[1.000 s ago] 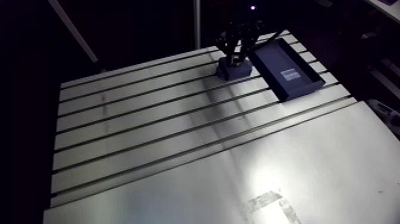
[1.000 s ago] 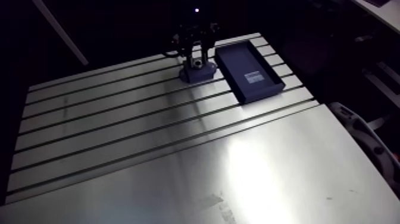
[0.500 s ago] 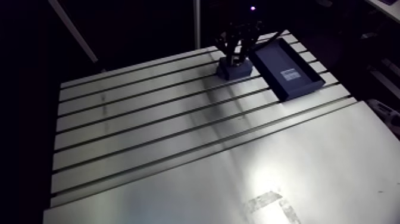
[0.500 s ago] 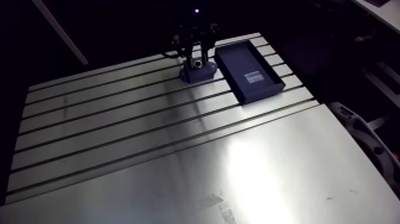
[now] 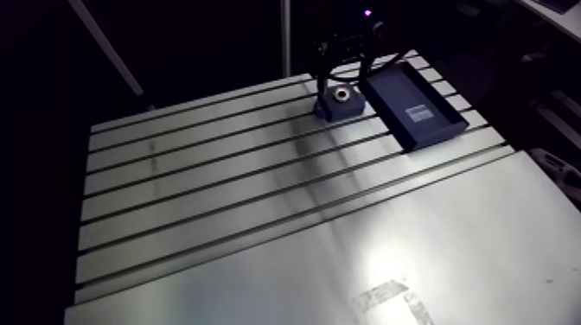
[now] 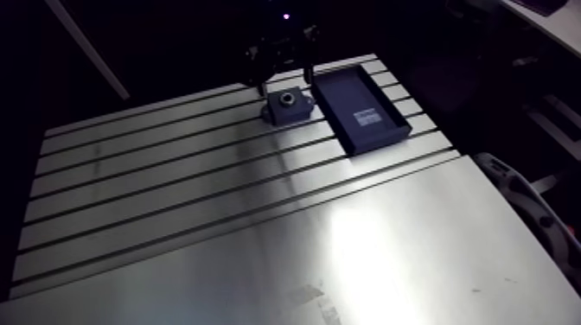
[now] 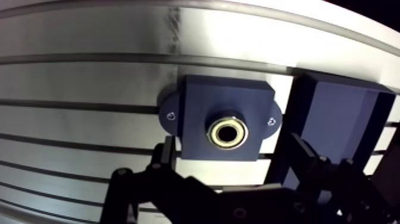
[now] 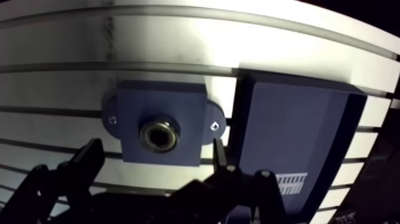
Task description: Pick up the bearing and press it into the housing until flush.
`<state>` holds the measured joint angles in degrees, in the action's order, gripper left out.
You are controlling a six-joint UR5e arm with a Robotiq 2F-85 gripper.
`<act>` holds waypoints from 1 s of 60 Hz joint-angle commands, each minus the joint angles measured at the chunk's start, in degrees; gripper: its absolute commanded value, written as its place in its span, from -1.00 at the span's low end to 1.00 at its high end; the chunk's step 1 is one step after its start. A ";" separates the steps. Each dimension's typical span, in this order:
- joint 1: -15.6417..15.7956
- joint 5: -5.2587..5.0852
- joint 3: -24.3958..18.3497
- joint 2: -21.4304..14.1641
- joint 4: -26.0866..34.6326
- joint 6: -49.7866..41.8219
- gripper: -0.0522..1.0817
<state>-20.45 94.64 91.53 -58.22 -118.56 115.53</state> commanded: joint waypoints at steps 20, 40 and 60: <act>-0.47 -0.56 -3.26 -3.88 6.90 -2.23 0.74; -0.47 -1.60 -3.07 -3.08 6.72 -2.54 0.99; -1.00 -1.52 -2.72 -1.33 4.98 -3.43 0.99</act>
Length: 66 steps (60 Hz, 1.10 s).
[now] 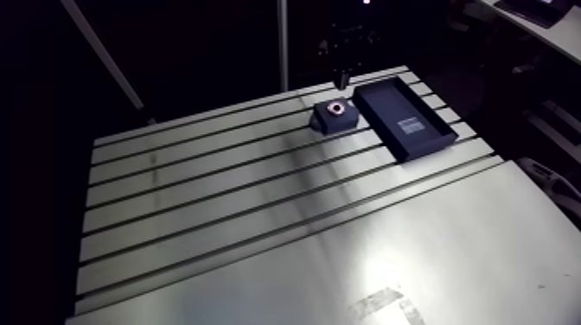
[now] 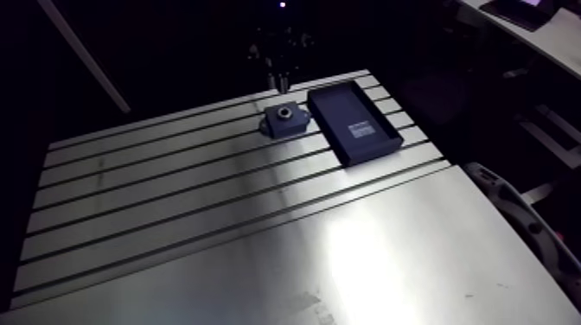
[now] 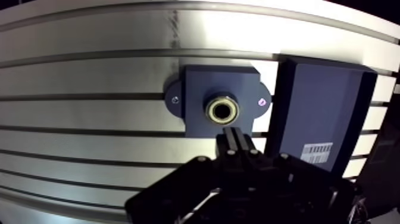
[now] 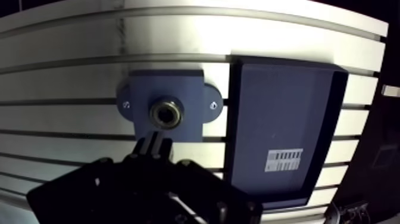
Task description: Pick up the bearing and press it into the housing until flush.
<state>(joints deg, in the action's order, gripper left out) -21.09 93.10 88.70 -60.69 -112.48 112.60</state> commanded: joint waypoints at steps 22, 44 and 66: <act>-0.54 -0.23 0.97 2.03 -1.39 -0.58 0.99; -0.71 -1.09 1.78 2.35 -3.41 -0.49 0.99; -0.63 -0.94 2.38 2.64 -4.01 -0.49 0.99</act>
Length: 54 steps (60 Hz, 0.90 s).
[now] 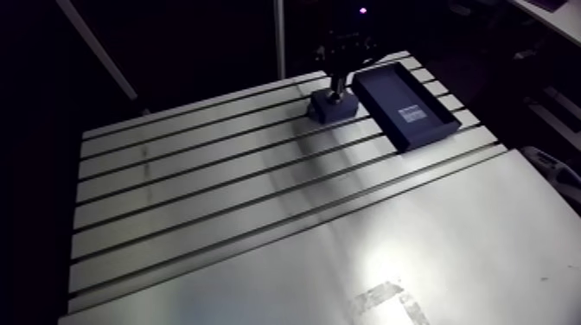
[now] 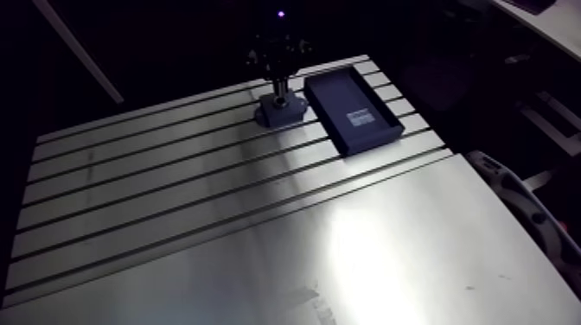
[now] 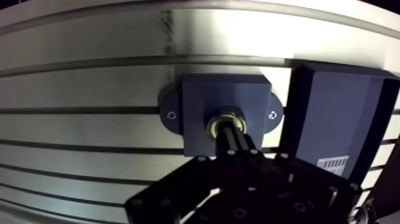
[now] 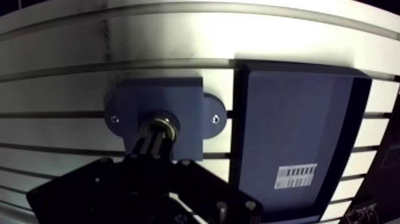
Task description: Pick up the bearing and press it into the housing until flush.
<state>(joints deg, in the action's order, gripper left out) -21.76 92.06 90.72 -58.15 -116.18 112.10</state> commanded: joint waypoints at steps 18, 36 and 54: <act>0.05 0.26 0.55 0.11 -0.49 0.01 0.99; 0.03 0.27 0.46 0.38 -0.50 0.27 0.99; 0.05 0.27 0.38 0.46 -0.82 0.52 0.99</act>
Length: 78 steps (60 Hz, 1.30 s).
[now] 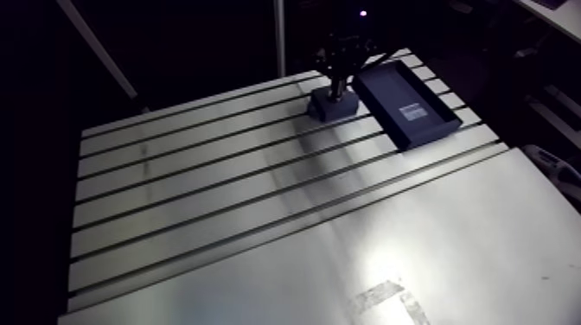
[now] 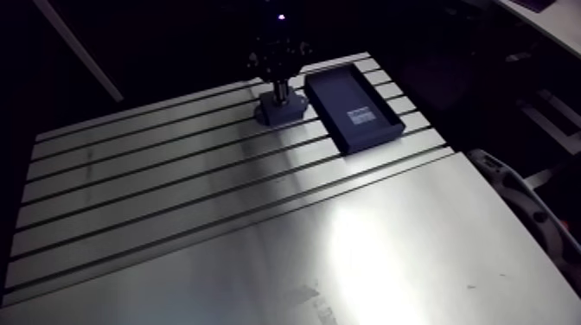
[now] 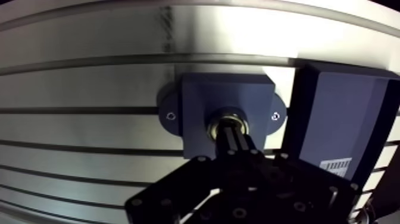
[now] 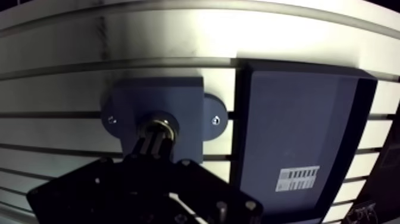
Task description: Pick up the bearing and press it into the housing until flush.
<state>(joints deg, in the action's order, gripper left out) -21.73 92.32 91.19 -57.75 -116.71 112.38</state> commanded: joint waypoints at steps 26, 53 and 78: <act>0.03 -0.08 0.17 0.06 -0.93 0.52 0.99; 0.03 0.09 0.34 0.14 -1.09 0.52 0.99; 0.02 0.09 0.25 0.75 -1.11 0.61 0.99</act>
<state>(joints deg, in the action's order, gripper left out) -21.70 92.42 91.44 -57.28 -117.82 112.98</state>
